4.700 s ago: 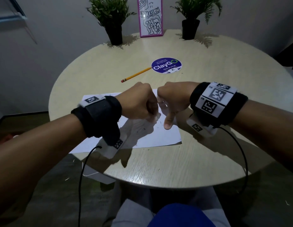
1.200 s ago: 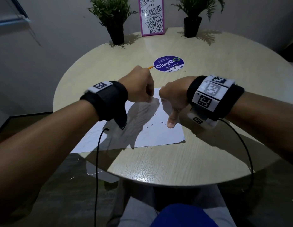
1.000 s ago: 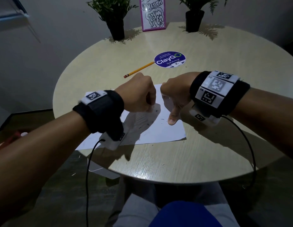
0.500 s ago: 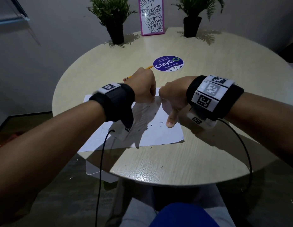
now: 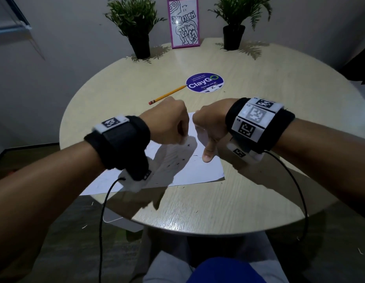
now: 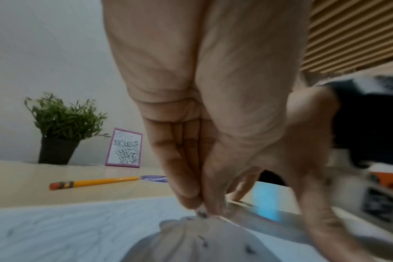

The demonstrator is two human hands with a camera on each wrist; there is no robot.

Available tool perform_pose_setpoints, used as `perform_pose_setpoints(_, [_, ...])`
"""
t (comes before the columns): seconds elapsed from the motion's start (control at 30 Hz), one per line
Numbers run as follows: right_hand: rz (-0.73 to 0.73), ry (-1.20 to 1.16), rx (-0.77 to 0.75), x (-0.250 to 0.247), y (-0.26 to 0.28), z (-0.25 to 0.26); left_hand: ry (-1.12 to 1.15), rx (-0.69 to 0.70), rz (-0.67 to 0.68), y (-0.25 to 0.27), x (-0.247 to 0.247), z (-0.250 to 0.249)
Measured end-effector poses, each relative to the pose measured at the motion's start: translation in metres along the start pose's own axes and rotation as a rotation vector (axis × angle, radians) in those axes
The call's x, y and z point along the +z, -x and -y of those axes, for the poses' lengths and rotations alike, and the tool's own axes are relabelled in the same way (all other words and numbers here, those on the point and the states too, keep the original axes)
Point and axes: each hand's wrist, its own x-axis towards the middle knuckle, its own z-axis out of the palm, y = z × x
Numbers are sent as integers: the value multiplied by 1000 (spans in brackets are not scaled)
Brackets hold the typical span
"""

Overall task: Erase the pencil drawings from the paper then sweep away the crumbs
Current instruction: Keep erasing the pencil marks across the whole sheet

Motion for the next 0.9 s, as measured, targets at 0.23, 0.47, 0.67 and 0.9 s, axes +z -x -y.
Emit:
perform_pose_setpoints(0.23, [4,33,-2,0,3,4,-80,-47,-70,-21,3,0])
perform_pose_setpoints(0.47, [-4,-2,-13,-1,3,1,1,-8,-31,22,16,-11])
perform_pose_setpoints(0.67, [15,9,-11,-1,0,1,-16,10,-25,2,0,-7])
perform_pose_setpoints(0.9, [-1,25,13,1,0,1,-99,-37,-73,-19,4,1])
